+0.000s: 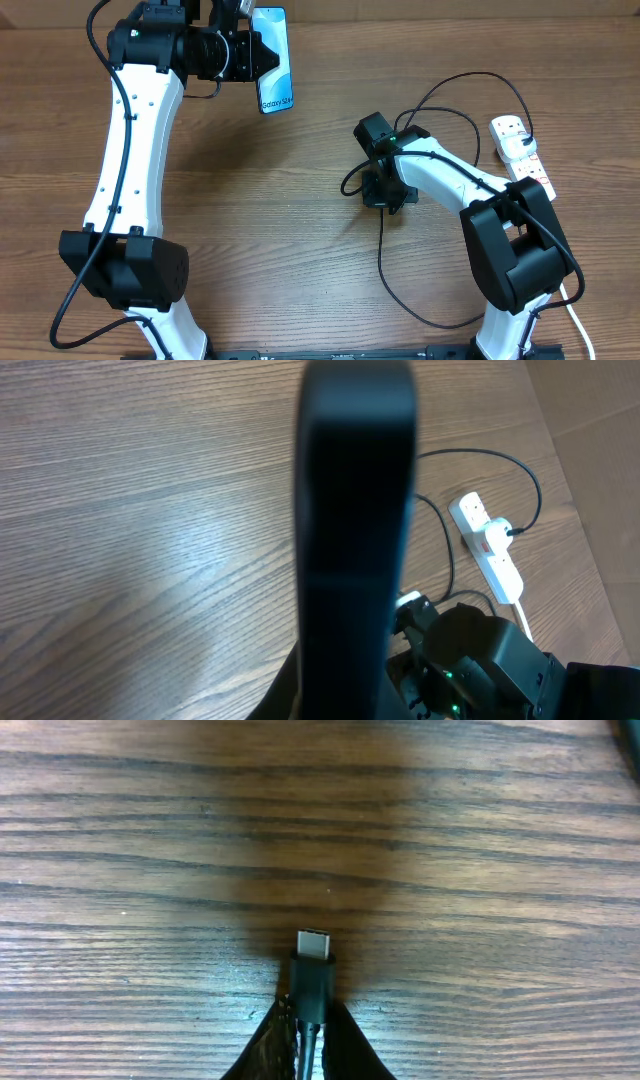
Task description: Plug charger to phone and switch on socket
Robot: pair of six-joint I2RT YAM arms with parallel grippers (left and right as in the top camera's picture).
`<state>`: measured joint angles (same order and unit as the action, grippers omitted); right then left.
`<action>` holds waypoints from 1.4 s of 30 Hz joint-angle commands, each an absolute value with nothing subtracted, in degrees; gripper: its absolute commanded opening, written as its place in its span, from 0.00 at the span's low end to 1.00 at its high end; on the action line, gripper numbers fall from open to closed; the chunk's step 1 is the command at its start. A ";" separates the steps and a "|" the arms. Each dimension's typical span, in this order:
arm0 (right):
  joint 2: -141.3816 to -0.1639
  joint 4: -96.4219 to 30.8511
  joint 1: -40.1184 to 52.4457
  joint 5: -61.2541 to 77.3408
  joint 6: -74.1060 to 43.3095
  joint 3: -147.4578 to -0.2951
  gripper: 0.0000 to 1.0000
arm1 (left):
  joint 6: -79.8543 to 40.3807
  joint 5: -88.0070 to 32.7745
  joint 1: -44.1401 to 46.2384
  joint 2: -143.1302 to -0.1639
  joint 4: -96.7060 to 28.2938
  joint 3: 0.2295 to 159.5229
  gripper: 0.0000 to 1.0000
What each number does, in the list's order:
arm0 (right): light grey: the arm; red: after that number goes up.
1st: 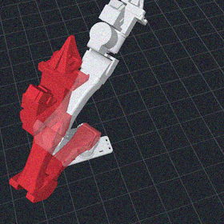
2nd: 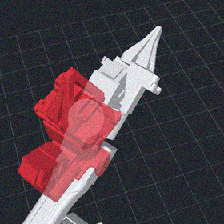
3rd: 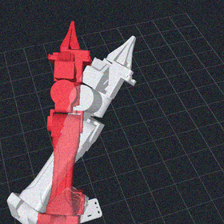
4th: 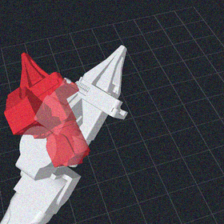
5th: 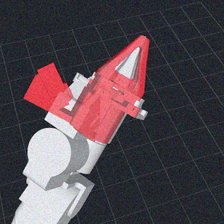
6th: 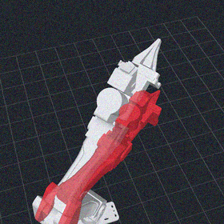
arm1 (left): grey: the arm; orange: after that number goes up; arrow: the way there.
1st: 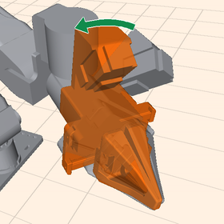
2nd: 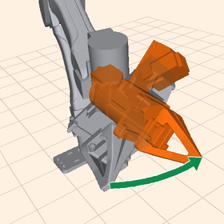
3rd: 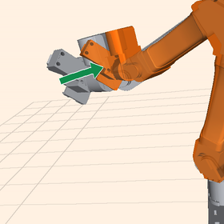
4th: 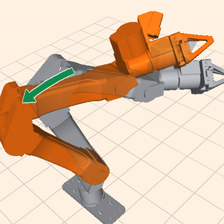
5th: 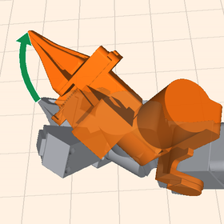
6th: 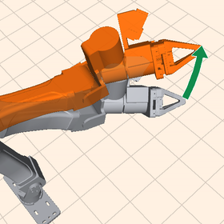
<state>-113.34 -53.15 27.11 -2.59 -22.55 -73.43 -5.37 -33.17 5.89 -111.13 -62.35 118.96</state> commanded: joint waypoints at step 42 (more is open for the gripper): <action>-112.44 -71.09 26.89 -0.54 -17.69 -94.26 0.04 | -6.44 -53.63 6.02 -111.02 -46.39 119.72 0.04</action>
<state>-114.91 -70.61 27.07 -2.68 -20.16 -92.38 -5.80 -49.67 5.89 -111.13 -47.31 118.96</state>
